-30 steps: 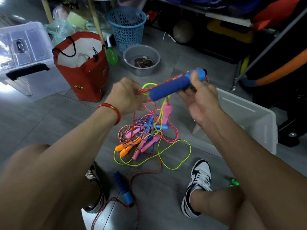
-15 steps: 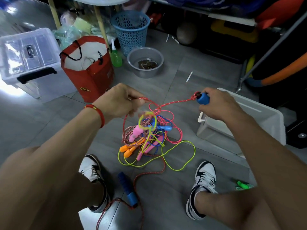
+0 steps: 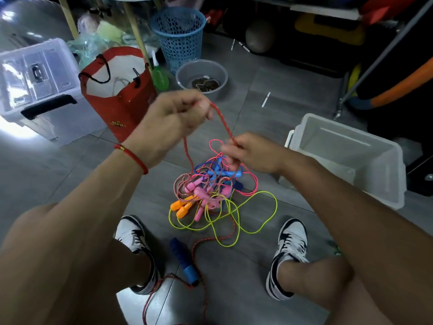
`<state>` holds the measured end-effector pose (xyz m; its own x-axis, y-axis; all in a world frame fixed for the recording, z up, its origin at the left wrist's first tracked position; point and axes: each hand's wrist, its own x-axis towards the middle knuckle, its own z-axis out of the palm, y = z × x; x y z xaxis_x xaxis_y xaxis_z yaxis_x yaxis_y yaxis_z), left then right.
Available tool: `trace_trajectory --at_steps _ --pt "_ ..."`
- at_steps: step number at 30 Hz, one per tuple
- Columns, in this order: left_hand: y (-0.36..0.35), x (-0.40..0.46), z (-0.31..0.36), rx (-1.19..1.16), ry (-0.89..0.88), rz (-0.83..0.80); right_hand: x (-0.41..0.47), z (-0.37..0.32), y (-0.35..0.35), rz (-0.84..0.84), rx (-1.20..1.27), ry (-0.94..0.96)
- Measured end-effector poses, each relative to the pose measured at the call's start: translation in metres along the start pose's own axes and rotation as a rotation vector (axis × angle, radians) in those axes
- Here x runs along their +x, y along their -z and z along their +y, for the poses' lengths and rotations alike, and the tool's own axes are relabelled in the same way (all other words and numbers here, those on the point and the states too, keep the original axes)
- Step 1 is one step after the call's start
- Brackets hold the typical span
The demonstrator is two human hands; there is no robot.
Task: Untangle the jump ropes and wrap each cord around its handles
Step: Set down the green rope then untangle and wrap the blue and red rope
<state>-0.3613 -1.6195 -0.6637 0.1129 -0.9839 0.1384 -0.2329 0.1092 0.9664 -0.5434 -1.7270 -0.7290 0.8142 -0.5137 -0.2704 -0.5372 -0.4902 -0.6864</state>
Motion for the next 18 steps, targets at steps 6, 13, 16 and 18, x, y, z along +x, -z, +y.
trace_trajectory --at_steps 6,13,16,18 --pt "0.029 -0.002 -0.007 -0.224 -0.025 0.254 -0.006 0.026 0.018 0.01 -0.213 -0.048" --pt "0.027 -0.011 -0.026 0.472 0.245 0.064 -0.027 -0.035 0.037 0.268 0.54 -0.022" --pt "0.002 -0.013 -0.036 0.569 0.228 -0.001 -0.031 -0.045 0.035 0.379 0.588 0.0" --pt "-0.01 -0.015 -0.044 0.596 0.237 -0.05 -0.033 -0.049 0.032 0.403 0.478 0.062"
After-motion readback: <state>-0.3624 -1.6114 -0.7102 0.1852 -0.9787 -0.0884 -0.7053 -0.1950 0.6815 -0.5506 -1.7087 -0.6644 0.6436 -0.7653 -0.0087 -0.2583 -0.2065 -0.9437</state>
